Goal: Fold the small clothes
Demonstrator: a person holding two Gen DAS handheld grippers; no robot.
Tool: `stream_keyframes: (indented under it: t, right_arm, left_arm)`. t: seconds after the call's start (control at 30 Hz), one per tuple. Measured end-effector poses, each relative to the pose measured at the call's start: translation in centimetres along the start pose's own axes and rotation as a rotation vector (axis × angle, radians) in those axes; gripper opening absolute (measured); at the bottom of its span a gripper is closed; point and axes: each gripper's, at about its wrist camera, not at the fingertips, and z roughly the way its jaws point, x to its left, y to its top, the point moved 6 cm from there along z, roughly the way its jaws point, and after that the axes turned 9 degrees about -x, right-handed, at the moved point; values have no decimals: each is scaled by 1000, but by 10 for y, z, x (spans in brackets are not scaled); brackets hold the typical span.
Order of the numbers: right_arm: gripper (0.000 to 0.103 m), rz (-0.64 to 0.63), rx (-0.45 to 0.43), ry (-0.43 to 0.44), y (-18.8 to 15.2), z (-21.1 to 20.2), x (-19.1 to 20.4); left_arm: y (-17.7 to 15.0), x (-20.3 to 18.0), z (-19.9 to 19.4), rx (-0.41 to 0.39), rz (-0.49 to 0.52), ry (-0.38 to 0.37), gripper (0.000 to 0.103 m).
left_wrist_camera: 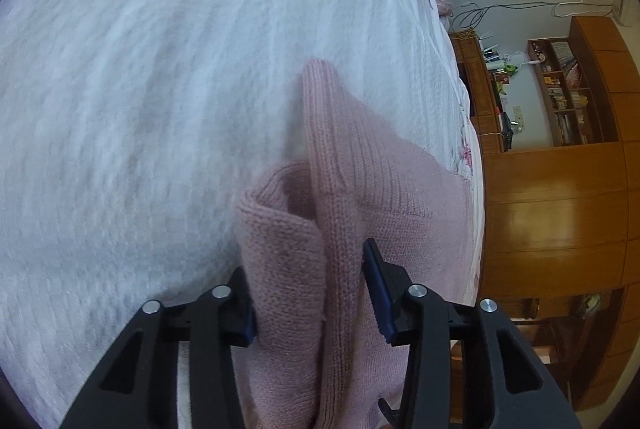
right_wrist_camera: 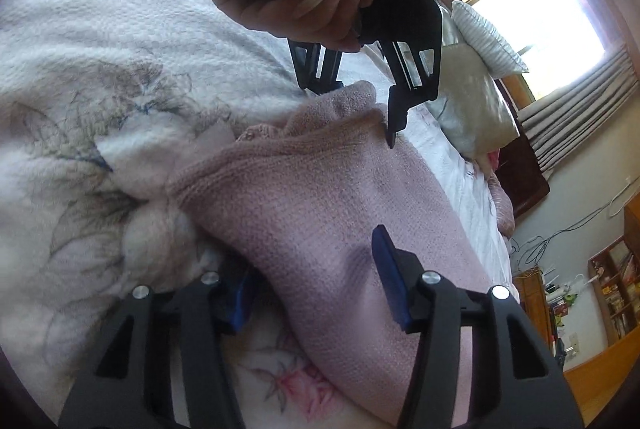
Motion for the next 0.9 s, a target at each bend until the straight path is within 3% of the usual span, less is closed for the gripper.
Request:
stream_keyframes:
  t: [0.33, 0.9]
  right_arm:
    - [15, 138, -25, 44, 15, -8, -14]
    - [12, 328, -74, 64, 28, -44, -67]
  left_arm:
    - [-1, -15, -5, 8, 25, 52, 25]
    - [1, -78, -15, -12, 97, 87, 24]
